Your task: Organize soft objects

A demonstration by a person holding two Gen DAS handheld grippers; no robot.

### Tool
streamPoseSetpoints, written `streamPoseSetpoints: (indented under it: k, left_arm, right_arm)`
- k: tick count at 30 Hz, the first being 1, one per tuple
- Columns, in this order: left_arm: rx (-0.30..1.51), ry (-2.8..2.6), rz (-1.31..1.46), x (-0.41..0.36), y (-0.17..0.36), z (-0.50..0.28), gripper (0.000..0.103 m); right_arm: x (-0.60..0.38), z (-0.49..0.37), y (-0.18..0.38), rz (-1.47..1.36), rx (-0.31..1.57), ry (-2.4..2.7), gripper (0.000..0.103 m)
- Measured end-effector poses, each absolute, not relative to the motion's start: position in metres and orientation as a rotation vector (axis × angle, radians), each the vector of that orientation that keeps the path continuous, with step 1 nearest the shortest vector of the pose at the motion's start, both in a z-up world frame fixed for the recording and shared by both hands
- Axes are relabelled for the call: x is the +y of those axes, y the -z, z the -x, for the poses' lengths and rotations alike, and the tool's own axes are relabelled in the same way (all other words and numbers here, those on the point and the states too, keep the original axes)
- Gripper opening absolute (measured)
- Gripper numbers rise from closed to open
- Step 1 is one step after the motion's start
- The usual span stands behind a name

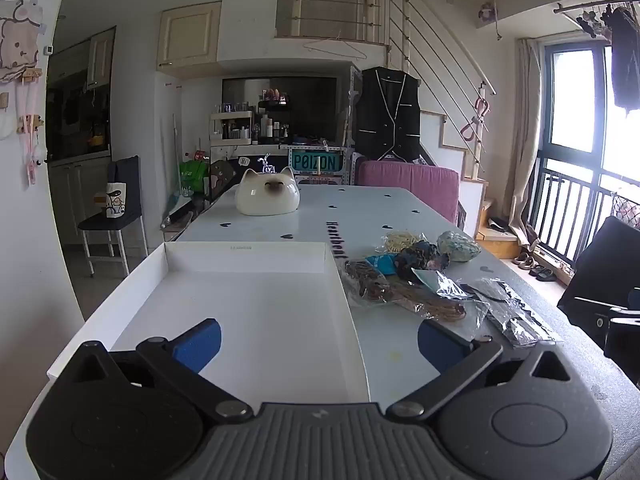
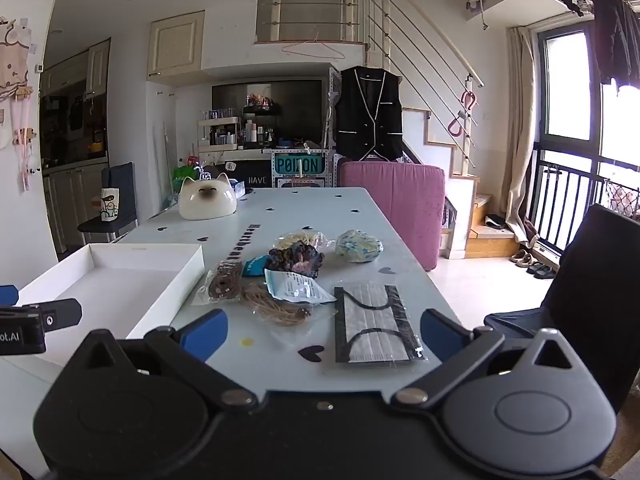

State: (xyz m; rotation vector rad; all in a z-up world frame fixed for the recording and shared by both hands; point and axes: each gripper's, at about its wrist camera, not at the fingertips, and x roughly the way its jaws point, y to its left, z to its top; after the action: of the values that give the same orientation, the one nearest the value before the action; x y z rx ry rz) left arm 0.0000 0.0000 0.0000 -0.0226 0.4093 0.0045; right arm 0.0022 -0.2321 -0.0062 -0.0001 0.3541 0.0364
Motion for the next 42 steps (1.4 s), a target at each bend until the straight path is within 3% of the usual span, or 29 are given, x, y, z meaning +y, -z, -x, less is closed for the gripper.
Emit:
streamPoseSetpoints:
  k: [42]
  left_arm:
    - [0.412,-0.002,0.023,0.0011,0.0003,-0.0009,0.103]
  right_arm:
    - [-0.2316,-0.0023,0.0074,-0.001,0.355,-0.036,0.103]
